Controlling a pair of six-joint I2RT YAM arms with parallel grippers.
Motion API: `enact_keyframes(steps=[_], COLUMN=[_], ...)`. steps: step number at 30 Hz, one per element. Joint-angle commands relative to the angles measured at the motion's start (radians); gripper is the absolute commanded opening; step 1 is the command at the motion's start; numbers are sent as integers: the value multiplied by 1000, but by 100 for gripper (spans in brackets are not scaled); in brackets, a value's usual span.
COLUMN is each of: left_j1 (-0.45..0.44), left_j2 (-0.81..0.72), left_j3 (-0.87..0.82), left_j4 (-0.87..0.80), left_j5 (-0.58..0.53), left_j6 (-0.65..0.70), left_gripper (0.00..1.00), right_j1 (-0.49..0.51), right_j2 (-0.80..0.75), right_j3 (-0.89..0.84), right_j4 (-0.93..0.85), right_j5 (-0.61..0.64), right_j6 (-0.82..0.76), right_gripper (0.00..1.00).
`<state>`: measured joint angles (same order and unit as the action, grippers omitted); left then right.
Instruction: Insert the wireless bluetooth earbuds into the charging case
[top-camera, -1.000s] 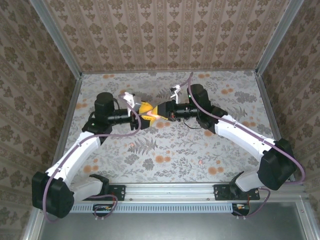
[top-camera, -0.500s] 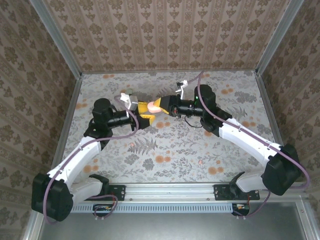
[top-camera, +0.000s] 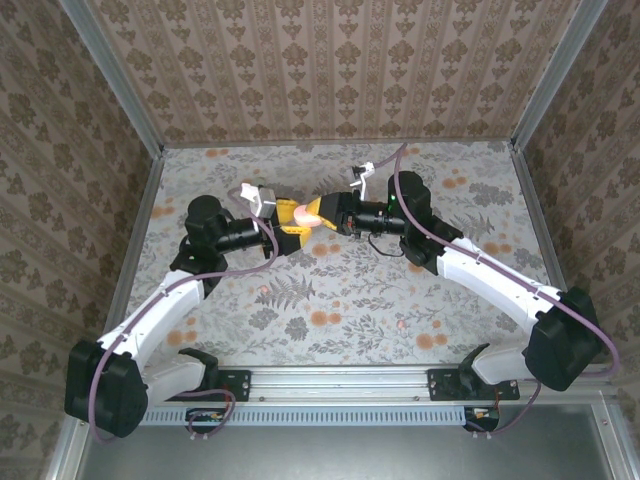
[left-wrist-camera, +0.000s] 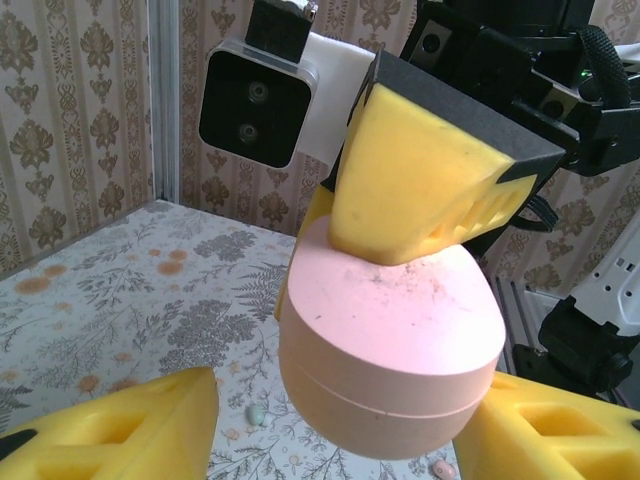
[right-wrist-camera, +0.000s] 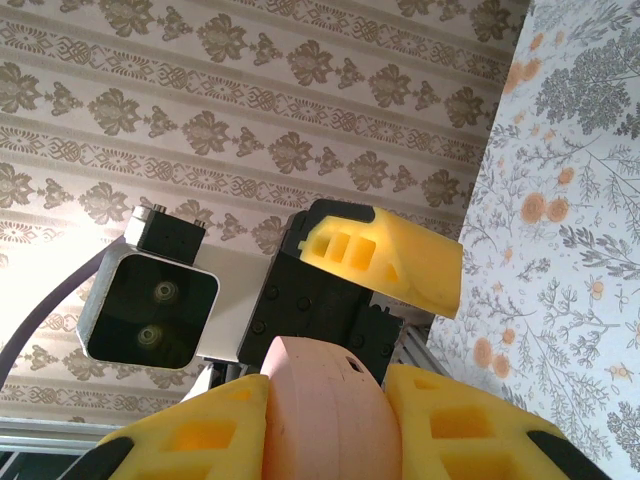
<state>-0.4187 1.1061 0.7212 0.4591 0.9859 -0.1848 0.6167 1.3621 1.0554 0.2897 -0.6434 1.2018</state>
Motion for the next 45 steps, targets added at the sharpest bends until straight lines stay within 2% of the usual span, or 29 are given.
enact_keyframes(steps=[1, 11, 21, 27, 33, 37, 40, 45], left_j1=[-11, -23, -27, -29, -28, -29, -30, -22], left_j2=[1, 14, -3, -11, -5, -1, -1, -14], left_j3=[27, 44, 27, 24, 25, 26, 35, 58], left_j4=[47, 52, 58, 62, 58, 44, -1, -99], left_j5=[17, 39, 34, 39, 51, 56, 56, 66], left_j6=[-9, -7, -9, -12, -10, -2, 21, 45], left_gripper=[62, 59, 62, 59, 52, 43, 35, 24], right_j1=[9, 11, 11, 11, 14, 14, 14, -6], right_j2=[-17, -19, -23, -20, -22, -26, -35, -74], right_j3=[-7, -8, -15, -20, -25, -24, -28, -28], right_j4=[30, 29, 28, 25, 25, 26, 29, -14], right_j5=[-29, -29, -22, -22, -20, -16, -8, -16], right_j6=[7, 6, 5, 1, 1, 1, -1, -63], right_gripper=[21, 21, 21, 21, 22, 26, 33, 58])
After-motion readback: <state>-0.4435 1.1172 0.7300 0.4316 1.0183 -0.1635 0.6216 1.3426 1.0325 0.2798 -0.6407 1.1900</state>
